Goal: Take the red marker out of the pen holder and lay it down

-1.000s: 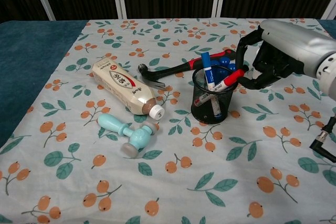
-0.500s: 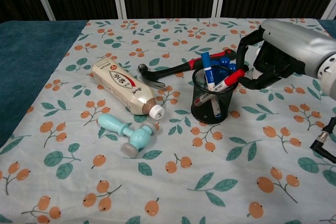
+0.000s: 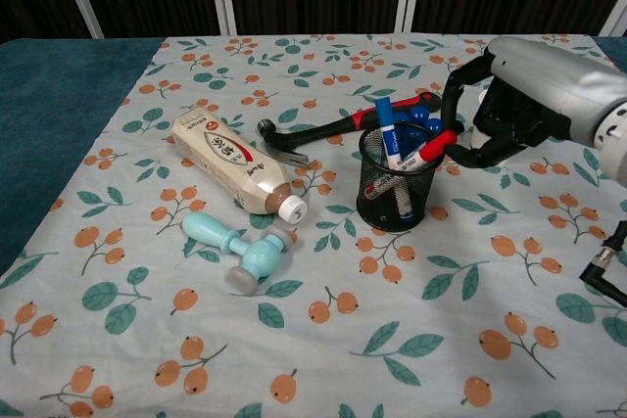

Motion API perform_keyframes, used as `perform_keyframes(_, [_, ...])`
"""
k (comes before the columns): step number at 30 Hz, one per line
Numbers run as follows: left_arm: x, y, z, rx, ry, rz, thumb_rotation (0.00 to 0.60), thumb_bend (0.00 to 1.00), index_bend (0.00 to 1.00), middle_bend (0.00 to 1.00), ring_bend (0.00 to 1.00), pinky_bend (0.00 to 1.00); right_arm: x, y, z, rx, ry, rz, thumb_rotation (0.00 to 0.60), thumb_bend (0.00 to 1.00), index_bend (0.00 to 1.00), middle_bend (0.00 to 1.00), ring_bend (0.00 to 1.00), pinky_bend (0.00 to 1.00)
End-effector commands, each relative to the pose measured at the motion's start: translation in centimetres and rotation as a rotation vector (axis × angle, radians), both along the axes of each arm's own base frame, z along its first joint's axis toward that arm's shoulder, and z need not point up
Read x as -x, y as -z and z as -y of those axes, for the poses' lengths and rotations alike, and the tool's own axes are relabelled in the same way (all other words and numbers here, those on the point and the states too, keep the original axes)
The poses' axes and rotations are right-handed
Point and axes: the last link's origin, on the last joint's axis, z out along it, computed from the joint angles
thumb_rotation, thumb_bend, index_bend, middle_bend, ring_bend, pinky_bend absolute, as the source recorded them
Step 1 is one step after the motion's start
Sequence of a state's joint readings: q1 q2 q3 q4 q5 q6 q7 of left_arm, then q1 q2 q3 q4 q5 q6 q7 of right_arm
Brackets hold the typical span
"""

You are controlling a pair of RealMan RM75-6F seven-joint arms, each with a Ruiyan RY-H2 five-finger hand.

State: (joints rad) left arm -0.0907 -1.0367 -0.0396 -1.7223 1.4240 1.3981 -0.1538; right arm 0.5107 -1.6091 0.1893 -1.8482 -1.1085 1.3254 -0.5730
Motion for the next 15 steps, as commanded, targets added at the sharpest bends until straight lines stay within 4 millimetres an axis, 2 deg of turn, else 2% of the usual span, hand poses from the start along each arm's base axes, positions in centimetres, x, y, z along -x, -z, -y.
perform_keyframes(1, [0.0, 0.0, 0.0, 0.0, -0.001, 0.0, 0.6, 0.0, 0.0, 0.0, 0.0, 0.0, -0.1, -0.7, 0.1, 0.017, 0.001, -0.001, 0.6, 0.45, 0.64, 1.0, 1.0, 0.95])
perform_keyframes(7, [0.0, 0.0, 0.0, -0.002, 0.002, -0.003, 0.6, 0.0, 0.0, 0.0, 0.0, 0.0, -0.5, -3.5, 0.1, 0.072, -0.003, 0.035, 0.6, 0.45, 0.64, 1.0, 1.0, 0.95])
perform_keyframes(13, [-0.1, 0.1, 0.0, -0.003, 0.005, -0.005, 0.6, 0.0, 0.0, 0.0, 0.0, 0.0, -0.7, -9.1, 0.0, 0.18, -0.013, 0.084, 0.6, 0.45, 0.64, 1.0, 1.0, 0.95])
perform_keyframes(14, [-0.1, 0.1, 0.1, -0.003, 0.008, -0.007, 0.6, 0.0, 0.0, 0.0, 0.0, 0.0, -0.1, -11.0, 0.2, 0.237, 0.008, 0.096, 0.6, 0.45, 0.64, 1.0, 1.0, 0.95])
perform_keyframes(15, [-0.2, 0.1, 0.1, -0.003, 0.009, -0.008, 0.6, 0.0, 0.0, 0.0, 0.0, 0.0, 0.2, -11.7, 0.1, 0.239, 0.015, 0.097, 0.6, 0.45, 0.64, 1.0, 1.0, 0.95])
